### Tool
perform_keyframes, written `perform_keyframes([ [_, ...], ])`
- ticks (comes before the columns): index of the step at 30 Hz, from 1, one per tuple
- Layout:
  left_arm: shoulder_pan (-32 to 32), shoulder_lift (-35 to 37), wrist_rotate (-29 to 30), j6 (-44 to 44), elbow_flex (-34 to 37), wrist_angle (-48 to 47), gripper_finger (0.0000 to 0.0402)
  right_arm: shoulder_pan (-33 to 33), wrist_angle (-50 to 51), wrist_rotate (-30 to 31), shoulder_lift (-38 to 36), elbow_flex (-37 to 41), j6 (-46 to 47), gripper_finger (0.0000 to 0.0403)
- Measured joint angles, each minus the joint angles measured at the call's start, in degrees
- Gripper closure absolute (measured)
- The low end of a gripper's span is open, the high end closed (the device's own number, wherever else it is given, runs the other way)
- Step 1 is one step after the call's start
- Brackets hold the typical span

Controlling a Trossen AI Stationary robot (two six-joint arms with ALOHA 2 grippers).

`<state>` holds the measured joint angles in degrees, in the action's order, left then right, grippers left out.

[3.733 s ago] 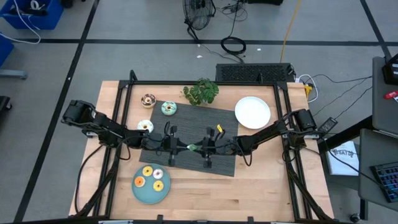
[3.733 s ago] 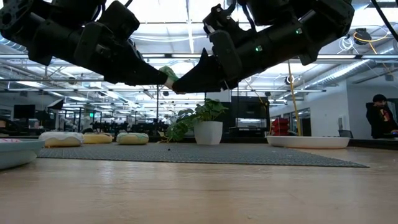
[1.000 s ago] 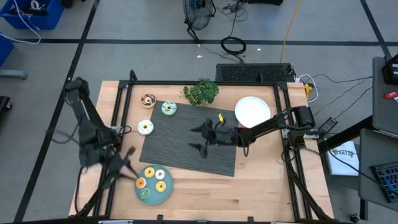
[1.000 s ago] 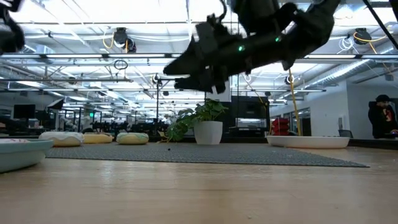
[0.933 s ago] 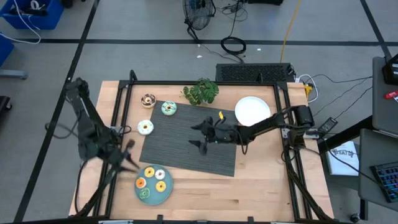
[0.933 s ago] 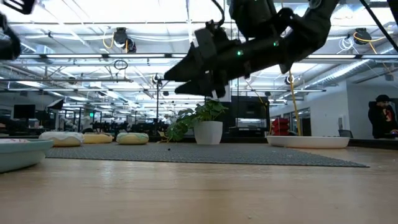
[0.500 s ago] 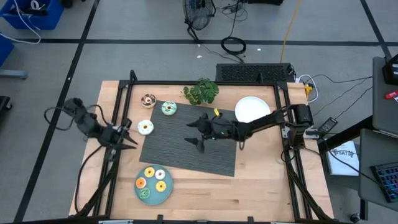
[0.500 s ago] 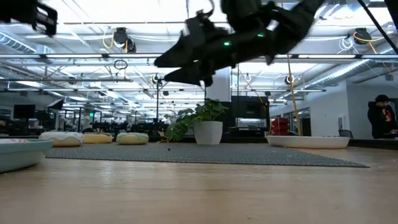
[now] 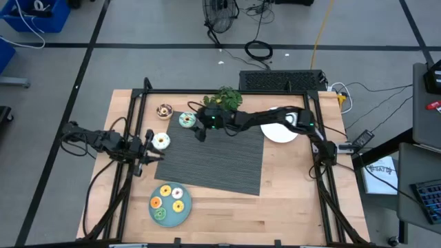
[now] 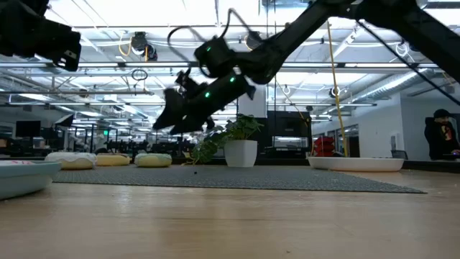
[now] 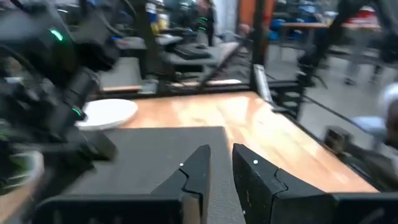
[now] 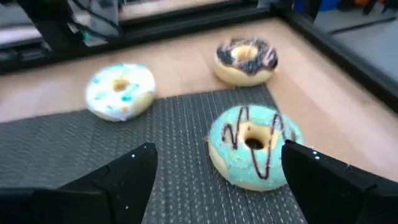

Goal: Pick & Place donuts
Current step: Put the big light green donut on the white plate

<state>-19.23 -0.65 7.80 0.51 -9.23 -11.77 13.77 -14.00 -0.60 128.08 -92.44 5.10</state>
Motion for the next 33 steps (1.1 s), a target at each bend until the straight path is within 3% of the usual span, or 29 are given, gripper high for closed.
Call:
perform_keyframes([
  [6, 2.43, -0.13, 2.86, -0.42, -0.26, 0.84, 0.0332, 0.04, 6.57, 1.14, 7.34, -8.99, -4.21, 0.0083],
  [12, 2.42, -0.22, 3.81, -0.28, -0.26, 0.9, 0.0332, -0.83, 12.93, 10.95, 8.55, -12.07, -8.66, 0.007],
  [20, 2.39, -0.22, 4.21, -0.28, -0.26, 1.31, 0.0332, 1.02, 10.49, 7.36, 9.52, -12.09, -2.58, 0.0053],
  [33, 2.39, -0.24, 4.25, -0.28, -0.26, 1.44, 0.0332, 0.37, 7.54, 6.94, 11.7, -12.09, -4.57, 0.0059],
])
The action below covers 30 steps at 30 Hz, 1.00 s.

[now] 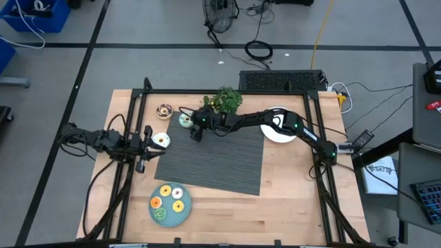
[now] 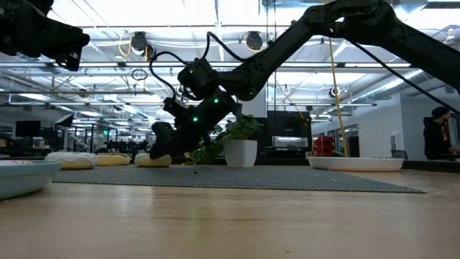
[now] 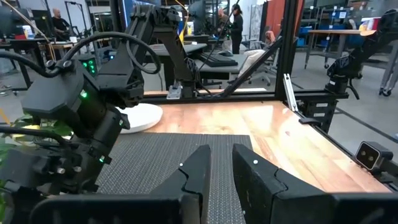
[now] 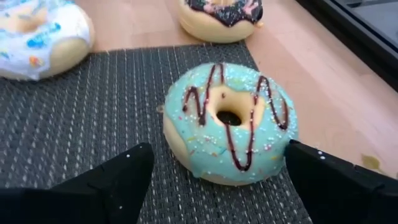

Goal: Pick & Place donuts
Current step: Put the big light green donut on the white plate

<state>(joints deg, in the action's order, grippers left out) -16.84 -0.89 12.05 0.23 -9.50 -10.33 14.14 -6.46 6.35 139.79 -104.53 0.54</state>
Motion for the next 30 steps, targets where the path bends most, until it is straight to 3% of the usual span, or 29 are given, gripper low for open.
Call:
perform_keyframes([
  [9, 0.0, -0.02, 0.0, 0.02, 0.0, -0.07, 0.0332, 0.14, -0.13, 0.23, 0.0, 0.0, 1.75, 0.013],
  [13, 0.0, -0.01, 0.0, 0.02, 0.0, -0.07, 0.0332, 0.12, -0.15, 2.61, 0.0, 0.0, 1.79, 0.0174],
  [30, 0.0, -0.01, 0.0, 0.02, 0.0, -0.09, 0.0332, -1.29, -0.86, 2.65, -0.29, 0.03, -0.88, 0.0379],
])
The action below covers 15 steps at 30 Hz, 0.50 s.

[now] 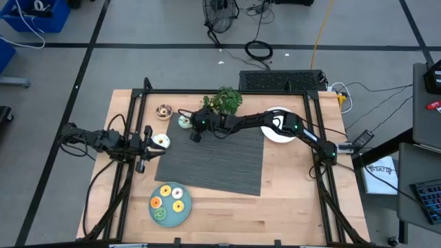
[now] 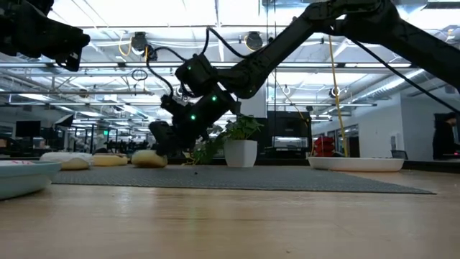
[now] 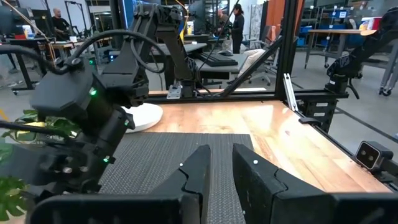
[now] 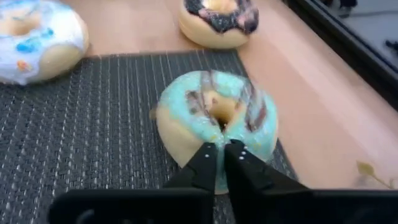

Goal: Pick & Place donuts
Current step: Put the big light green donut on the white plate

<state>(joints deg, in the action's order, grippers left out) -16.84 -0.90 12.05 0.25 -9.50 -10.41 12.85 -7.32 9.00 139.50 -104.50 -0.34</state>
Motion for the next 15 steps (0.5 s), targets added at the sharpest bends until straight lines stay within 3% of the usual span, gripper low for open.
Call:
perform_keyframes([
  [4, 0.0, 0.0, 0.0, 0.0, 0.0, 0.03, 0.0332, -1.68, -1.65, -0.18, -0.94, 0.03, -2.4, 0.0399],
  [15, 0.0, 0.0, 0.0, 0.0, 0.0, 0.01, 0.0332, -7.37, 3.13, 0.27, -8.45, 0.04, -7.24, 0.0401],
])
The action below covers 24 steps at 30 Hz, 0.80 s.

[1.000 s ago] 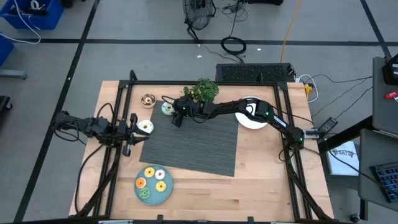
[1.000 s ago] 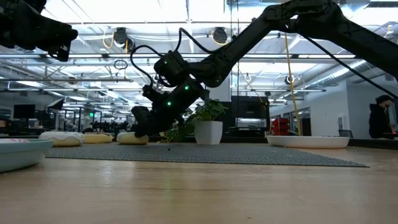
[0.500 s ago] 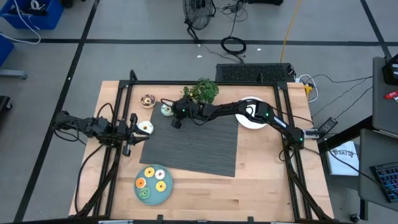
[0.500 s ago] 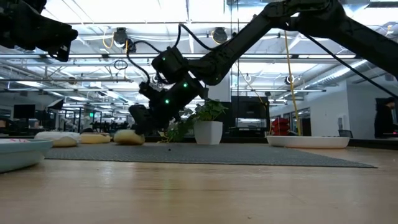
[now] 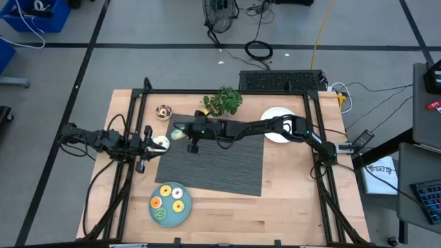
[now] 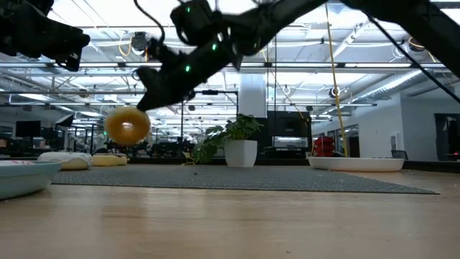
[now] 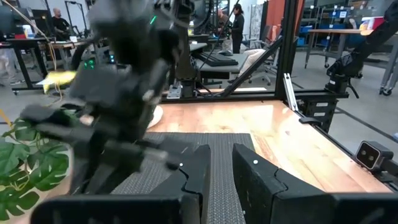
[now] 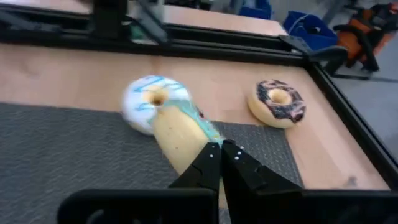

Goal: Pick & Place donuts
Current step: Put the big light green donut on the white plate

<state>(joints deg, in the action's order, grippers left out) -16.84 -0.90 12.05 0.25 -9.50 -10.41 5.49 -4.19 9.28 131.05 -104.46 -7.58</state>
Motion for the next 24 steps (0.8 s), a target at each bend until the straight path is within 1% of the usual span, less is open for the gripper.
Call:
perform_keyframes([
  [2, 0.0, -0.01, -0.02, 0.0, 0.0, 0.13, 0.0332, -1.12, 3.22, 0.42, -1.83, -0.01, -0.88, 0.0401],
  [4, 0.0, 0.01, 0.0, 0.0, 0.0, 0.2, 0.0332, -2.35, 6.01, 3.03, -3.26, -0.01, -1.86, 0.0402],
  [9, 0.0, -0.01, 0.0, 0.0, 0.0, 0.17, 0.0332, -5.38, 17.48, 12.74, -7.34, -0.01, -2.94, 0.0402],
  [13, 0.0, -0.01, 0.0, 0.0, 0.0, 0.29, 0.0332, -7.72, 27.28, 19.63, -10.26, -0.01, -1.9, 0.0402],
  [19, 0.0, 0.01, 0.0, 0.0, 0.0, 0.32, 0.0332, -11.14, 43.49, 29.22, -13.62, -0.01, 5.26, 0.0402],
  [24, 0.0, 0.01, 0.0, 0.0, 0.0, 0.29, 0.0332, -13.63, 57.66, 36.65, -15.53, -0.01, 15.2, 0.0403],
])
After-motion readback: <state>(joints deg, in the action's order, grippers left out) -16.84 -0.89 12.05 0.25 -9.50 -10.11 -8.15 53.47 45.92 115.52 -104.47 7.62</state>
